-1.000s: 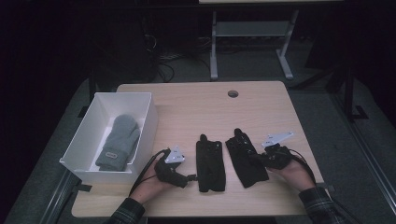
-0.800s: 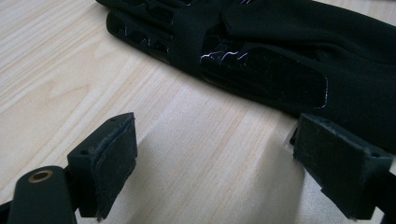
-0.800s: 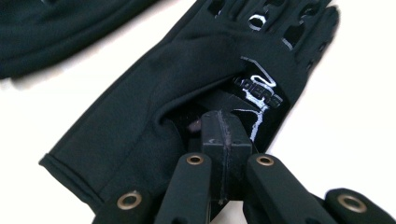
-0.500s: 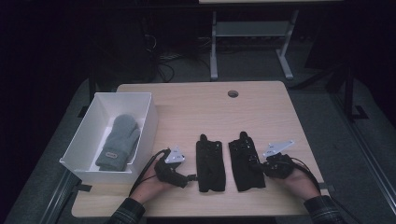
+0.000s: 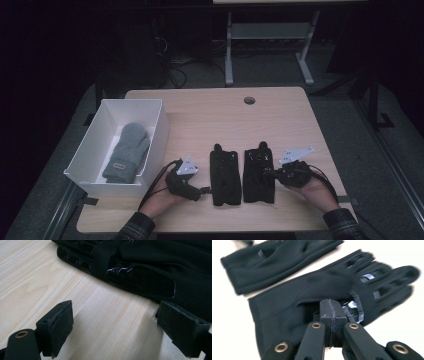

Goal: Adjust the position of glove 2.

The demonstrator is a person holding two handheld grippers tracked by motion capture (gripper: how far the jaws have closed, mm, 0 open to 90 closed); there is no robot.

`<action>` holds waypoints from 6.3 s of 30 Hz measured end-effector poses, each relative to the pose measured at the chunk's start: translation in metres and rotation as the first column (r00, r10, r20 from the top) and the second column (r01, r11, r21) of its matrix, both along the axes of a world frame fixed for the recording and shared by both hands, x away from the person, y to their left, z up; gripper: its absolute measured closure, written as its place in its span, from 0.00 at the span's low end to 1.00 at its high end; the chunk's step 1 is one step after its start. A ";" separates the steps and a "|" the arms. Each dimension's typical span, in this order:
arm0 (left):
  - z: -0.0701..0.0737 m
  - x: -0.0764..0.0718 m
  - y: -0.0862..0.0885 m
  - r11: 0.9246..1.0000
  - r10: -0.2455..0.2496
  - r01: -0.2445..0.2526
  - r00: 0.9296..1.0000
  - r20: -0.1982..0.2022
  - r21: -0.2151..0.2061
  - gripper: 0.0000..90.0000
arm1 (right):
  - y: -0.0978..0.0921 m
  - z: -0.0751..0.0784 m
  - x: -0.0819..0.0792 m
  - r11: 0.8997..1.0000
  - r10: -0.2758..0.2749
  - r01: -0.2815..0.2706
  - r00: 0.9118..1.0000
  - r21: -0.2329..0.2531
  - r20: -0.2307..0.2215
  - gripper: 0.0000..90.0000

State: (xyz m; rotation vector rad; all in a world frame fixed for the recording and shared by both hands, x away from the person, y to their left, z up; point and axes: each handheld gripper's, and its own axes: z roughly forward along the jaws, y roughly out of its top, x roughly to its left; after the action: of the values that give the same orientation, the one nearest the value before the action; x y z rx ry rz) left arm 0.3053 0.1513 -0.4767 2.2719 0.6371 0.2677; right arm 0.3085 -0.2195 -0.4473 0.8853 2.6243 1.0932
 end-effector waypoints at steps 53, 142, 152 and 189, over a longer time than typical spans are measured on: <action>0.019 0.046 -0.023 0.973 0.195 -0.214 0.962 -0.193 -0.083 0.98 | -0.010 -0.013 0.017 0.997 -0.050 0.048 0.999 -0.060 -0.017 1.00; 0.038 0.018 -0.076 0.968 -0.142 0.069 0.942 -0.304 -0.240 0.95 | 0.063 -0.013 0.004 0.985 0.171 -0.170 0.984 0.017 -0.047 1.00; 0.033 0.003 -0.085 0.984 -0.153 0.119 0.946 -0.284 -0.134 0.99 | 0.064 -0.015 0.001 0.978 0.210 -0.209 0.977 0.017 -0.046 1.00; 0.037 0.039 -0.035 0.998 0.056 -0.057 0.978 -0.202 -0.002 0.81 | 0.111 -0.017 -0.018 0.949 0.315 -0.315 0.949 0.014 -0.020 0.89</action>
State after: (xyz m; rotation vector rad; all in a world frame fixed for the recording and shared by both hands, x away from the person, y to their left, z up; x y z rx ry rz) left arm 0.3447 0.1167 -0.4398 2.2941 0.8066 0.0615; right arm 0.2906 -0.1089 -0.4643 0.4893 2.8491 1.1722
